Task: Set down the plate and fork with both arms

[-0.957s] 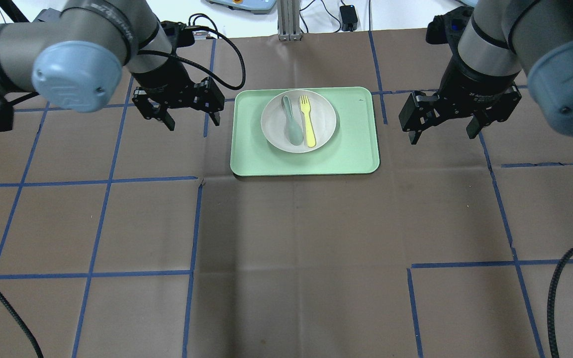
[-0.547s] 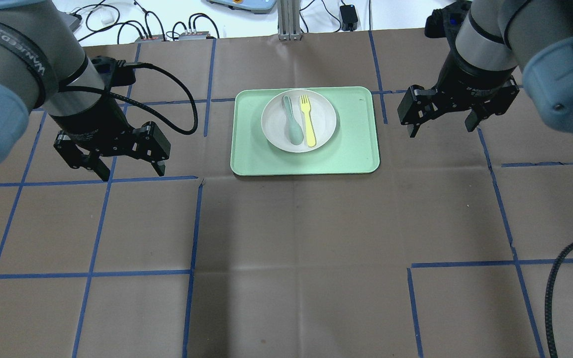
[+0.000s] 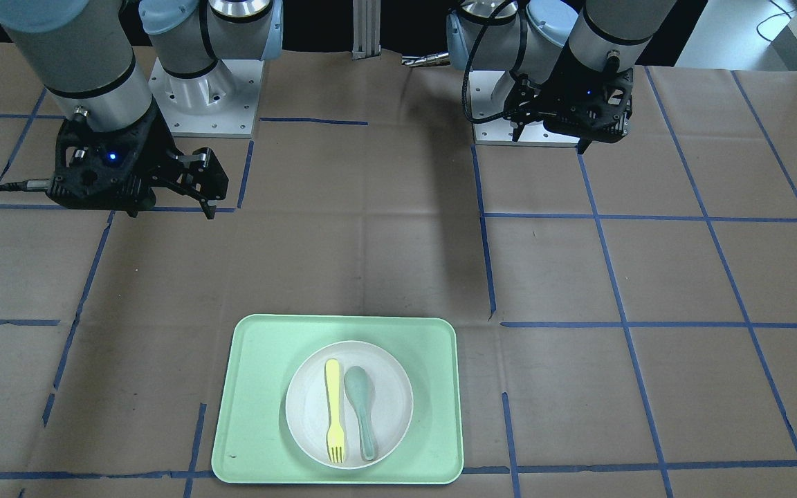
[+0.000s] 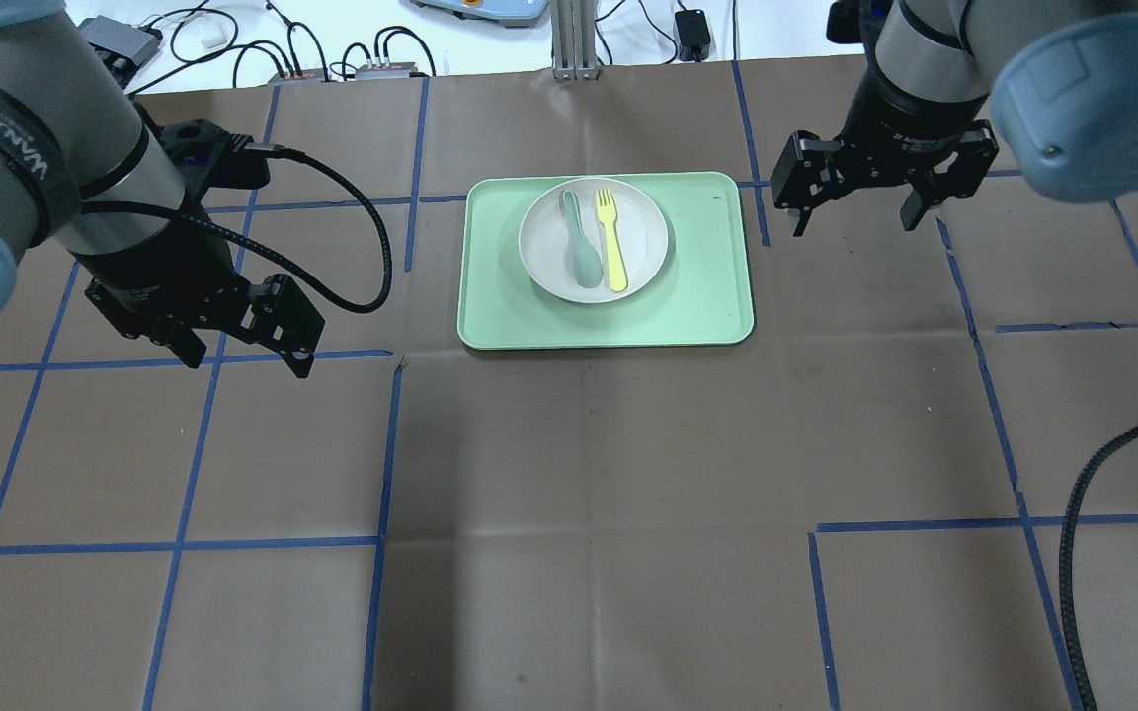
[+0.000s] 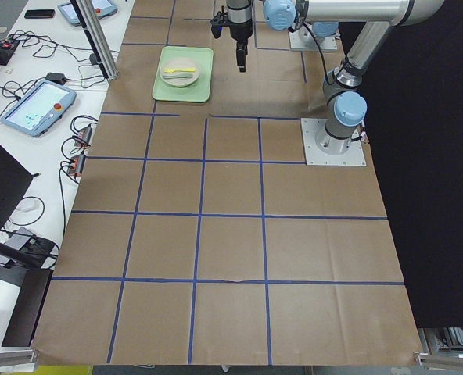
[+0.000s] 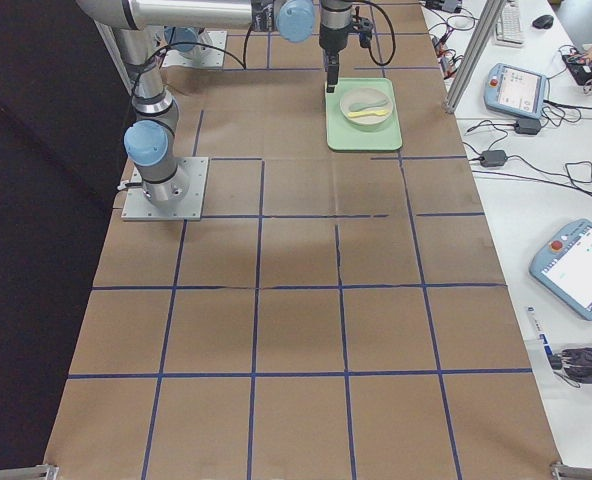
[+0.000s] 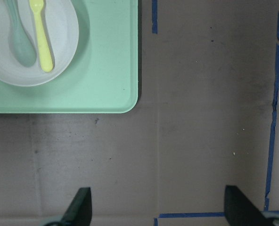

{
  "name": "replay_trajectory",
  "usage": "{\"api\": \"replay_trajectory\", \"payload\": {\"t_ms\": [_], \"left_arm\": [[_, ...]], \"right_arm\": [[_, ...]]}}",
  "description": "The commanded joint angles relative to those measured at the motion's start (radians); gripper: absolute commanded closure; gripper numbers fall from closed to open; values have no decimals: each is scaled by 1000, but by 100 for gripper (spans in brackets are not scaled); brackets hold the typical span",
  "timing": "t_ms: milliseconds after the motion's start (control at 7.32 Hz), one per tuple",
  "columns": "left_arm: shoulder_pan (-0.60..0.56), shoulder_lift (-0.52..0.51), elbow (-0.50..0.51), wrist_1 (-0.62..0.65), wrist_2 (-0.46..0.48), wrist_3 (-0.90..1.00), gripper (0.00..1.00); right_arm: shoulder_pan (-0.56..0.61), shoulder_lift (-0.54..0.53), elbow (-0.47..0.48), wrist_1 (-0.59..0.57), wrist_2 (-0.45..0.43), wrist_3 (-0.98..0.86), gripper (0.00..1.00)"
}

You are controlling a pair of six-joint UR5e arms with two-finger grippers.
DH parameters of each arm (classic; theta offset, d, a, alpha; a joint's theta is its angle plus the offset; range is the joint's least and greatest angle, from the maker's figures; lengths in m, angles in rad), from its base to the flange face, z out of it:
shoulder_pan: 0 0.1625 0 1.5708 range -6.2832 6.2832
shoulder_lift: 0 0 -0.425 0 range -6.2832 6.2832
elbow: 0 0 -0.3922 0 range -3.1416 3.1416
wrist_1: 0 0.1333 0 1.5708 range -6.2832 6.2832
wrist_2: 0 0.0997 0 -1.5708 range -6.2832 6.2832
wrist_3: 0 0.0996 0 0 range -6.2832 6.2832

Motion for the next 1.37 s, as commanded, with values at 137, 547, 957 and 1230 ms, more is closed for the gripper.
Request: {"api": "replay_trajectory", "payload": {"t_ms": [137, 547, 957, 1230], "left_arm": [[12, 15, -1, 1, -4, 26, 0], [9, -4, 28, 11, 2, 23, 0], [-3, 6, 51, 11, 1, 25, 0], [-3, 12, 33, 9, 2, 34, 0]], "right_arm": [[127, 216, -177, -59, 0, 143, 0], [211, 406, -317, -121, 2, 260, 0], [226, 528, -342, -215, -7, 254, 1], [220, 586, -345, -241, -12, 254, 4]]}}
